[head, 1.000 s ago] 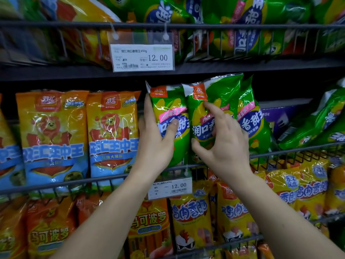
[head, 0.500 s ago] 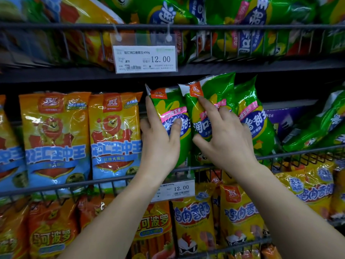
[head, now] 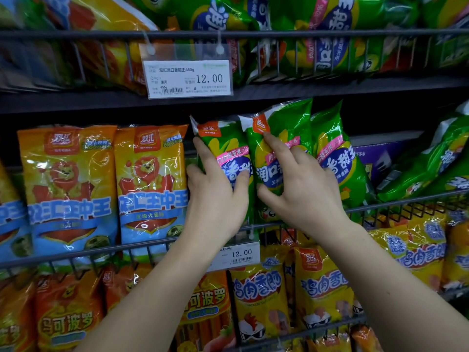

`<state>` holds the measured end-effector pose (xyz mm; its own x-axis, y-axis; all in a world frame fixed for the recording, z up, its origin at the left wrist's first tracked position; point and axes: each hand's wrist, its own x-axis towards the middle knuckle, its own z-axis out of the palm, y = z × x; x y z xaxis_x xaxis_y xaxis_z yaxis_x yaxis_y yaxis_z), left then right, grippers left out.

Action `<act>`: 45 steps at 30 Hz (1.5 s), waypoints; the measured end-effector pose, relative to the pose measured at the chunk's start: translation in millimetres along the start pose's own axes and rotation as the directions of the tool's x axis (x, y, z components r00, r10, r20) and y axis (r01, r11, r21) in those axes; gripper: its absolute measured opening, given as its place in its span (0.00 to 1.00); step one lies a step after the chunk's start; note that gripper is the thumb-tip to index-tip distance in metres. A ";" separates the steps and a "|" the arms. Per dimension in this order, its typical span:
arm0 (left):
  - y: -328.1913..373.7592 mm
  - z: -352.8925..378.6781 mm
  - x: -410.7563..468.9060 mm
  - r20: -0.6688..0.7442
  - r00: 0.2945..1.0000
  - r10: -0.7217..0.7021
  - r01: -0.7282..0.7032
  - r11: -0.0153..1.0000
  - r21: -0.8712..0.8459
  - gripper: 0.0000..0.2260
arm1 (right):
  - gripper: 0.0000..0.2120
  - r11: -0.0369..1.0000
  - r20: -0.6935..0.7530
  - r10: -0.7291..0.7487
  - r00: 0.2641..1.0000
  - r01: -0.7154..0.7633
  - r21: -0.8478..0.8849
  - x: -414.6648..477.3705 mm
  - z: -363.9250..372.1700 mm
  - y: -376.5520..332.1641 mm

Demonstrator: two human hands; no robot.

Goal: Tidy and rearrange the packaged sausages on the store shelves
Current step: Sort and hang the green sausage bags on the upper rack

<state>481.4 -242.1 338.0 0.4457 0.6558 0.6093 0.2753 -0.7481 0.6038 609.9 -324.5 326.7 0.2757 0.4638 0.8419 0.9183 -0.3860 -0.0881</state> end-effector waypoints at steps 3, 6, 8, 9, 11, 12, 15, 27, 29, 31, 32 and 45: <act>1.4 -2.3 -10.1 -0.002 1.000 0.029 -0.029 0.998 0.063 0.41 | 0.43 0.998 -0.001 -0.028 1.000 0.028 -0.052 -9.9 3.3 1.4; 4.9 -5.0 -21.1 -0.040 0.995 0.097 -0.091 0.989 0.118 0.40 | 0.45 0.996 -0.004 -0.066 0.998 0.065 -0.060 -21.0 5.7 3.8; 8.1 -7.5 -27.7 -0.085 0.984 0.157 -0.142 0.976 0.164 0.39 | 0.44 0.996 -0.012 -0.090 0.996 0.089 -0.028 -30.9 6.4 7.1; 9.2 -8.6 -30.0 -0.112 0.975 0.193 -0.171 0.968 0.183 0.38 | 0.43 0.996 -0.023 -0.093 0.995 0.093 -0.001 -36.0 6.1 8.7; 10.6 -9.8 -32.8 -0.157 0.954 0.257 -0.224 0.953 0.203 0.37 | 0.39 0.995 -0.069 -0.063 0.996 0.069 0.077 -46.5 5.4 12.3; 11.5 -9.6 -33.6 -0.175 0.943 0.283 -0.246 0.947 0.207 0.36 | 0.37 0.992 -0.102 -0.034 0.994 0.047 0.120 -51.5 5.0 14.6; 14.5 -4.6 -36.7 -0.190 0.927 0.323 -0.281 0.934 0.219 0.34 | 0.33 0.976 -0.174 0.046 0.984 -0.008 0.218 -64.3 2.7 24.8; 54.1 38.6 -47.6 -0.069 0.978 0.197 -0.205 0.969 -0.136 0.28 | 0.26 0.911 -0.207 0.241 0.948 -0.147 0.386 -77.1 -19.9 90.9; 58.6 42.8 -46.8 -0.105 0.980 0.168 -0.184 0.967 -0.174 0.20 | 0.26 0.921 -0.200 0.217 0.955 -0.133 0.366 -73.7 -21.7 100.8; 62.4 45.8 -46.3 -0.114 0.984 0.138 -0.158 0.968 -0.194 0.19 | 0.26 0.923 -0.172 0.198 0.965 -0.124 0.364 -67.4 -22.4 110.2; 63.4 47.7 -45.0 -0.122 0.985 0.119 -0.141 0.970 -0.197 0.18 | 0.27 0.924 -0.156 0.186 0.970 -0.119 0.364 -63.5 -22.6 114.2; 55.3 63.2 -28.3 -0.248 0.967 -0.051 -0.007 0.973 -0.230 0.39 | 0.30 0.880 0.029 0.040 0.999 -0.049 0.473 -25.2 -23.5 132.2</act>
<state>537.9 -308.4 321.7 0.2054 0.6979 0.6861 0.0691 -0.7097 0.7012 717.6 -405.9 306.4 0.3201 0.4711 0.8219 0.9288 0.0148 -0.3702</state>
